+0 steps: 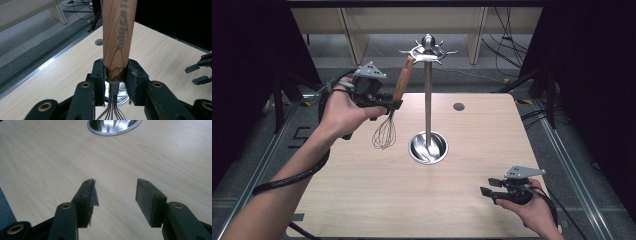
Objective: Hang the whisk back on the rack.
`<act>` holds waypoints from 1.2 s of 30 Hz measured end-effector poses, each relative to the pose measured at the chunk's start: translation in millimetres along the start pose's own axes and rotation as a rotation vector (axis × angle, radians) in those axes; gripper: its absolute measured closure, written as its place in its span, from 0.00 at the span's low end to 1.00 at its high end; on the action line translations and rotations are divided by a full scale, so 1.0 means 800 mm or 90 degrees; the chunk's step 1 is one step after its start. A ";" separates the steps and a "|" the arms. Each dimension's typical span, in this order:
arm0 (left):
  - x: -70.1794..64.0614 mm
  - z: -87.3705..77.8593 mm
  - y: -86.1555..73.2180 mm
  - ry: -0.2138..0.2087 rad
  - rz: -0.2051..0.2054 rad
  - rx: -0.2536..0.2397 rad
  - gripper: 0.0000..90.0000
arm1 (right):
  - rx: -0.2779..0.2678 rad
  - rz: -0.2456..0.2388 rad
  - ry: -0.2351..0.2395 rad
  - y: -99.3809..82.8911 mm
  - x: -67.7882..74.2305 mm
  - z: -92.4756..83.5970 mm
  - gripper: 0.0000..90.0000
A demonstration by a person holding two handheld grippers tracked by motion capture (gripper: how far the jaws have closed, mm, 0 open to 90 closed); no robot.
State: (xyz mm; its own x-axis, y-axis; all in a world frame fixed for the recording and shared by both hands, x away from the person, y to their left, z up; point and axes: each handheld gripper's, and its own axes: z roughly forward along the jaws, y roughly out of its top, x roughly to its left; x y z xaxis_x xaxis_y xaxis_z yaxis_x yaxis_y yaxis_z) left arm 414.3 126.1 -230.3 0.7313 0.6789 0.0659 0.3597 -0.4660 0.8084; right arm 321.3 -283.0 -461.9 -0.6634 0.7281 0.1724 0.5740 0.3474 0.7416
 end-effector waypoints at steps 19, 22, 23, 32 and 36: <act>0.000 0.007 0.007 0.003 -0.002 0.011 0.77 | 0.003 0.023 0.008 -0.001 0.003 0.000 0.56; 0.002 0.010 0.008 0.003 -0.004 0.013 0.77 | 0.001 0.021 0.008 -0.001 0.003 0.000 0.56; 0.002 0.010 0.008 0.003 -0.004 0.013 0.77 | 0.000 0.006 0.006 0.000 0.000 0.001 0.56; 0.000 0.021 0.011 0.001 -0.010 0.014 0.77 | 0.009 0.007 0.009 0.000 -0.001 -0.001 0.56; 0.001 0.025 0.012 0.001 -0.015 0.012 0.77 | 0.003 0.021 0.005 -0.001 0.002 0.000 0.56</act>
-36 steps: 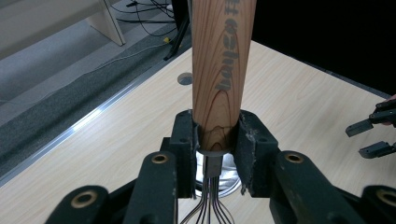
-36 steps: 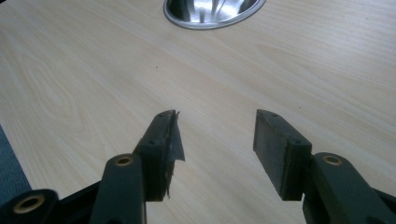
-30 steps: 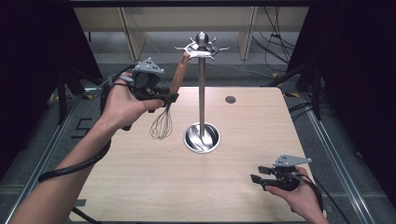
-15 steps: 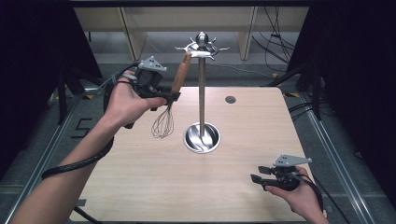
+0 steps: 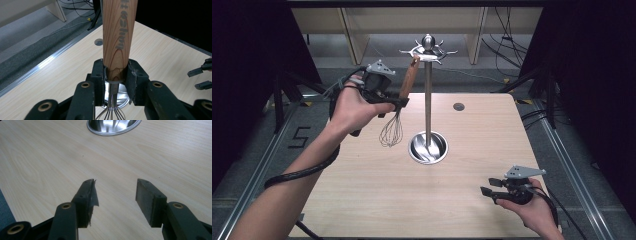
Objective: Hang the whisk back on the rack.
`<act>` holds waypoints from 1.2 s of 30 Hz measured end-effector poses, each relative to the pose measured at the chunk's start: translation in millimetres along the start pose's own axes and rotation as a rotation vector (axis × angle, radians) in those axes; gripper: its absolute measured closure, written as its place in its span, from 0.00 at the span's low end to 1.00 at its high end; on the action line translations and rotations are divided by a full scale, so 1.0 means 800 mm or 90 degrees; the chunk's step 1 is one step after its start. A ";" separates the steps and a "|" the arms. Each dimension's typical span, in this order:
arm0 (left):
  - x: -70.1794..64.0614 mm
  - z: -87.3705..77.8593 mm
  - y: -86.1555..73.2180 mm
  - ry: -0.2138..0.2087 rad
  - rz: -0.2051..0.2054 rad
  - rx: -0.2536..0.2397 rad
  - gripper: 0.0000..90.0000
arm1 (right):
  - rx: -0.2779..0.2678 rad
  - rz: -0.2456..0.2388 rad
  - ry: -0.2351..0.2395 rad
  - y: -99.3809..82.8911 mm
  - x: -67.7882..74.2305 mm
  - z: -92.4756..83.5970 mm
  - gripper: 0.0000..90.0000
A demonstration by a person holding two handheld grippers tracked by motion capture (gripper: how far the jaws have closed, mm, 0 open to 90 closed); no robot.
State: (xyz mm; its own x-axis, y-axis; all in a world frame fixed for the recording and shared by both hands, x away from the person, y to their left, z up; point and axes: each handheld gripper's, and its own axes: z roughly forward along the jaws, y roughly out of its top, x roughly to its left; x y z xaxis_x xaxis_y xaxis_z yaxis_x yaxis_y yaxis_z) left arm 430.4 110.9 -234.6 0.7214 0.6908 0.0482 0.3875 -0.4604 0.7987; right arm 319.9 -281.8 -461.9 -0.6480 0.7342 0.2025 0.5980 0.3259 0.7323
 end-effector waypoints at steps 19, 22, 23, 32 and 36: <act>0.001 0.017 -0.014 -0.015 -0.001 -0.032 0.76 | 0.006 -0.003 0.010 0.000 -0.001 0.000 0.56; 0.001 0.016 -0.016 -0.015 -0.001 -0.041 0.75 | 0.006 -0.007 0.010 0.000 -0.002 -0.001 0.56; 0.001 0.016 -0.017 -0.016 0.003 -0.045 0.73 | 0.005 -0.007 0.009 0.000 -0.002 -0.001 0.56; 0.010 -0.020 -0.053 0.004 -0.011 -0.093 0.54 | -0.006 -0.002 0.001 -0.001 -0.001 0.000 0.55; 0.013 -0.035 -0.067 0.015 -0.014 -0.121 0.49 | -0.005 0.001 -0.007 0.000 0.000 0.000 0.55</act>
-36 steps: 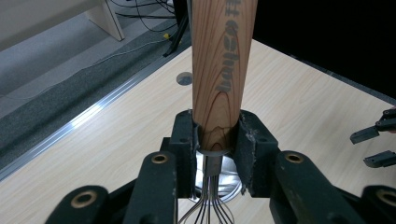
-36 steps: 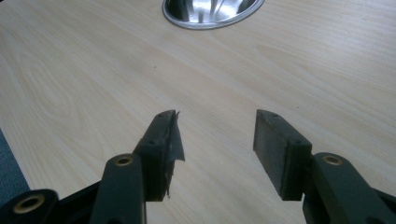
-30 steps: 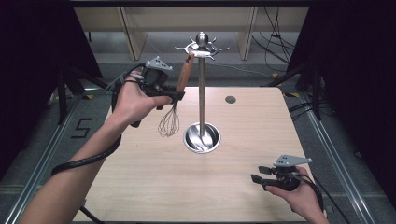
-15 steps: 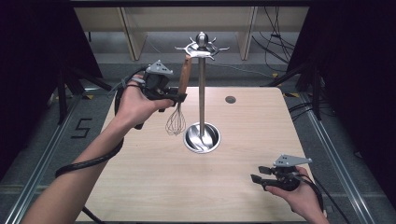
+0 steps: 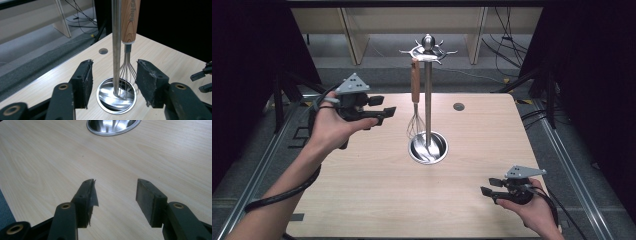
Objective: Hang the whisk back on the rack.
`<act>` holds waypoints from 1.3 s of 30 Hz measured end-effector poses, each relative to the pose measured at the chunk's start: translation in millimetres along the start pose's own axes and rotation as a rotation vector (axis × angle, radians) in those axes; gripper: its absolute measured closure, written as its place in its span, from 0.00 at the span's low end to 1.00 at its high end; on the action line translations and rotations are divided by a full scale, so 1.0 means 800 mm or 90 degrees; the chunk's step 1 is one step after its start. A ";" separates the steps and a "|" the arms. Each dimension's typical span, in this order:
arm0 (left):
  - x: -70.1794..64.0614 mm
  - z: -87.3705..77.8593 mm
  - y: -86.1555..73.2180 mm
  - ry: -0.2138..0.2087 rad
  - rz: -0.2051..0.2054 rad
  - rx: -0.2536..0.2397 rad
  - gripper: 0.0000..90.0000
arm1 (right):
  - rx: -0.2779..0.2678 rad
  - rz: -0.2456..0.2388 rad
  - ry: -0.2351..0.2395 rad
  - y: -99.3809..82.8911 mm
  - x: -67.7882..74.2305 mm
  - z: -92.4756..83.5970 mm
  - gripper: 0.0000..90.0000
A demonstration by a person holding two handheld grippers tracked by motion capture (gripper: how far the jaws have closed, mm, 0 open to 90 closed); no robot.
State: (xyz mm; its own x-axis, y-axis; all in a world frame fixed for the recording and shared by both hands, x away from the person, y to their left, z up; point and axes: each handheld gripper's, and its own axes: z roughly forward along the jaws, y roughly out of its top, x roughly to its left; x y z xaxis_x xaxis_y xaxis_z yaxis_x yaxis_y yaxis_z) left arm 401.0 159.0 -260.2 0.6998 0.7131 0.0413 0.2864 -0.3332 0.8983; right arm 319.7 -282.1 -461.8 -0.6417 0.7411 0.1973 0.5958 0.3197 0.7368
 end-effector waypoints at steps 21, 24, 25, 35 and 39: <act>0.011 -0.069 -0.155 0.061 -0.054 0.012 0.38 | 0.006 -0.019 -0.001 0.001 -0.002 0.002 0.55; 0.009 -0.069 -0.179 0.057 -0.069 0.008 0.38 | 0.012 -0.001 0.003 0.000 0.000 0.002 0.55; 0.009 -0.068 -0.196 0.061 -0.071 0.016 0.38 | 0.012 -0.001 0.003 0.000 0.000 0.002 0.55; 0.002 -0.049 -0.263 0.086 -0.110 0.050 0.38 | 0.006 -0.015 0.003 0.000 -0.003 0.003 0.55; -0.004 -0.033 -0.286 0.087 -0.102 0.051 0.38 | 0.012 -0.009 0.008 0.000 -0.002 0.003 0.55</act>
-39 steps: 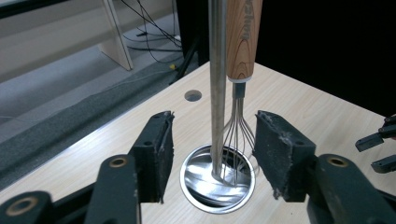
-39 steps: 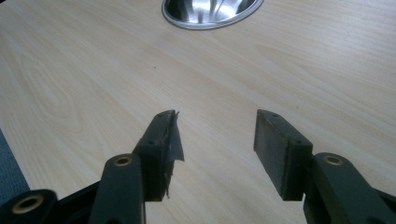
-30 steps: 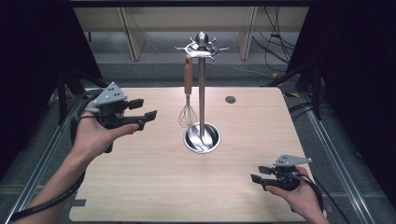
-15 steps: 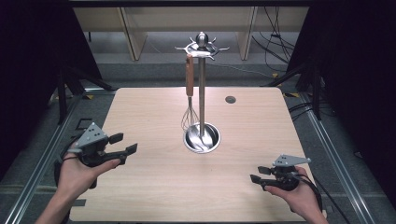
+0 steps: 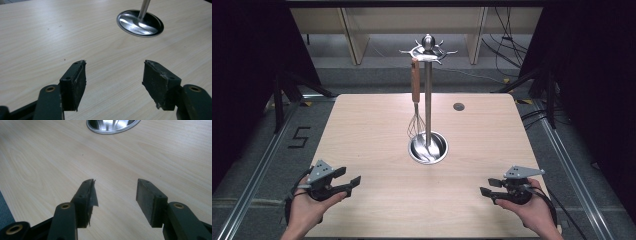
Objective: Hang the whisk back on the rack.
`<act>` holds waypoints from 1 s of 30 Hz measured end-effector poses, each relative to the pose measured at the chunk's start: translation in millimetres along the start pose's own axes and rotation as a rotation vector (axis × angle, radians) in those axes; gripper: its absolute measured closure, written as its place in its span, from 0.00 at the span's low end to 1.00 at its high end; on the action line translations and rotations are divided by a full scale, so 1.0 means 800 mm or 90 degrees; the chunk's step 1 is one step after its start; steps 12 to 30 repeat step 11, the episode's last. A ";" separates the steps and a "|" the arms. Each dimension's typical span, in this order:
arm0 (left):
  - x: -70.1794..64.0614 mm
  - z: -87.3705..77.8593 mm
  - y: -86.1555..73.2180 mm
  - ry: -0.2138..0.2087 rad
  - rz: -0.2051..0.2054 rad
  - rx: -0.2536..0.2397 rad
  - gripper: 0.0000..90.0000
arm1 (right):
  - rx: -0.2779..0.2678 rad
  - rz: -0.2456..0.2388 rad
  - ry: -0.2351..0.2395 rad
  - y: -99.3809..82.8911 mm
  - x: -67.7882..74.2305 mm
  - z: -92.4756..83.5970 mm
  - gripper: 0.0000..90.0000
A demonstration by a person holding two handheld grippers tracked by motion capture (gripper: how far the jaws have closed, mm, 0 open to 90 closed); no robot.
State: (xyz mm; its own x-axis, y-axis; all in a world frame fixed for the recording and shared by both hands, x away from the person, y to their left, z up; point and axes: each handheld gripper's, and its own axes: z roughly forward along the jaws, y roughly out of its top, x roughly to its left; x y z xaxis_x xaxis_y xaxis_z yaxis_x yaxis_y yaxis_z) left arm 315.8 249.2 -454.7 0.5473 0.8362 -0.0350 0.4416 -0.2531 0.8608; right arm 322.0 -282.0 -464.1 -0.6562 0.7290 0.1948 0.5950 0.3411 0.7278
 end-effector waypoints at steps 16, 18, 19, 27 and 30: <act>-0.009 0.020 -0.026 -0.011 0.010 0.029 0.39 | -0.004 -0.002 0.007 0.000 -0.003 0.000 0.55; -0.009 0.020 -0.026 -0.011 0.010 0.029 0.39 | -0.004 -0.002 0.007 0.000 -0.003 0.000 0.55; -0.009 0.020 -0.026 -0.011 0.010 0.029 0.39 | -0.004 -0.002 0.007 0.000 -0.003 0.000 0.55; -0.009 0.020 -0.026 -0.011 0.010 0.029 0.39 | -0.004 -0.002 0.007 0.000 -0.003 0.000 0.55; -0.009 0.020 -0.026 -0.011 0.010 0.029 0.39 | -0.004 -0.002 0.007 0.000 -0.003 0.000 0.55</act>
